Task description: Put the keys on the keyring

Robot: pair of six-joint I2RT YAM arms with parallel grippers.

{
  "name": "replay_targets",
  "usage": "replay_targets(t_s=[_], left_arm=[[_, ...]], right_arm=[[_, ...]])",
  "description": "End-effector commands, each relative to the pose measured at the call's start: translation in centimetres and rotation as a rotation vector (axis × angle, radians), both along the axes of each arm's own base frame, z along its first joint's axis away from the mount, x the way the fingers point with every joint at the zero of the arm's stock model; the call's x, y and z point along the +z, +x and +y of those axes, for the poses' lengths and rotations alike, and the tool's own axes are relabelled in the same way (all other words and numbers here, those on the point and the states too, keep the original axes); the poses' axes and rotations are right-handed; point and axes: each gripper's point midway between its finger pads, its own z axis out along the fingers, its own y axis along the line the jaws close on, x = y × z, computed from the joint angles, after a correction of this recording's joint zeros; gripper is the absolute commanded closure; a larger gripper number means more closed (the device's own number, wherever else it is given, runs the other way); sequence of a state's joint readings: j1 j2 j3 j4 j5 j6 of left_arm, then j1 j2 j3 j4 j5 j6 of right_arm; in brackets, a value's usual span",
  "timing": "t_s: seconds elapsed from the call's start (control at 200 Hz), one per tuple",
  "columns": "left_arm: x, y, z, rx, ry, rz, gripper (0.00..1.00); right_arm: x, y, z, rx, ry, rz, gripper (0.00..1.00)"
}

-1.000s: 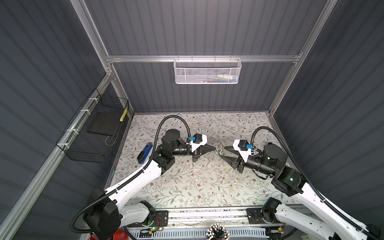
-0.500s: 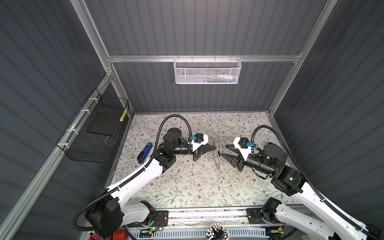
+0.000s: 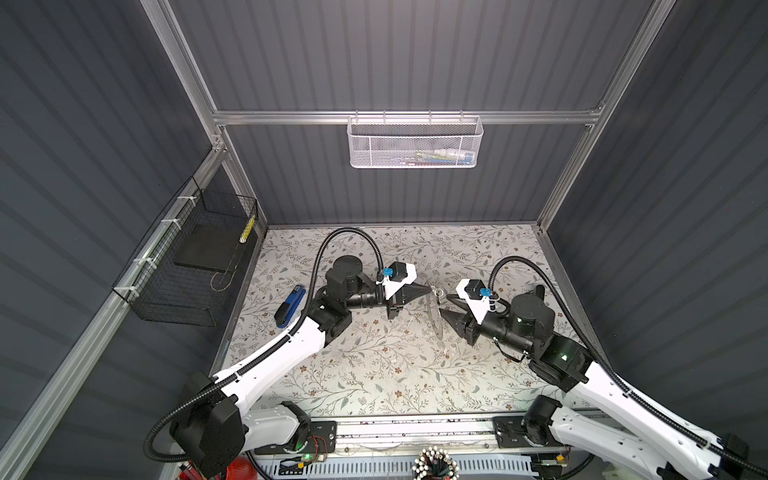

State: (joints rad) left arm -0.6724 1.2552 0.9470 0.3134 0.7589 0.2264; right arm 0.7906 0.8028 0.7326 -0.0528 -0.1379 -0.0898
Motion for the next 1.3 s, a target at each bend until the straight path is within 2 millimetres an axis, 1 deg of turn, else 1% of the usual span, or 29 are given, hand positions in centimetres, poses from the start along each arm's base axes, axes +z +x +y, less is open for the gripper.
replay_targets(t_s=[0.0,0.11,0.25,0.39,0.495,0.66,0.795,0.936,1.061,1.186,1.296], left_arm=[[1.7,0.2,0.6,0.038,-0.049,-0.020,1.00],[2.0,0.2,0.7,0.047,-0.055,-0.018,1.00],[2.0,0.1,0.8,0.049,-0.057,-0.011,1.00],[1.8,0.4,0.9,0.067,-0.058,0.004,1.00],[1.9,0.5,0.6,0.061,-0.066,0.025,1.00],[2.1,0.5,0.6,0.059,-0.075,0.027,1.00],[2.2,0.3,0.4,0.032,-0.068,0.041,1.00],[1.9,0.0,0.1,-0.001,-0.061,0.063,1.00],[1.7,0.0,0.0,-0.002,-0.058,0.067,1.00],[2.1,-0.3,0.0,-0.020,-0.062,0.057,1.00],[2.6,-0.2,0.0,-0.017,-0.068,0.055,1.00]], right_arm=[[1.3,0.5,0.5,-0.033,0.020,-0.087,0.55],[1.7,0.8,0.9,-0.044,0.029,-0.110,0.55],[2.1,2.2,-0.3,-0.156,0.049,-0.106,0.60],[2.9,2.0,-0.1,-0.148,0.103,-0.120,0.66],[2.5,2.3,0.2,-0.148,0.087,-0.110,0.70],[2.3,1.9,0.8,-0.111,0.079,-0.115,0.78],[1.9,1.8,1.0,-0.095,0.066,-0.118,0.81],[2.1,1.7,1.1,-0.089,0.081,-0.129,0.86],[2.1,1.6,1.3,-0.078,0.087,-0.127,0.92],[1.8,1.5,1.1,-0.076,0.080,-0.116,1.00],[1.1,1.2,1.0,-0.058,0.062,-0.078,1.00]])
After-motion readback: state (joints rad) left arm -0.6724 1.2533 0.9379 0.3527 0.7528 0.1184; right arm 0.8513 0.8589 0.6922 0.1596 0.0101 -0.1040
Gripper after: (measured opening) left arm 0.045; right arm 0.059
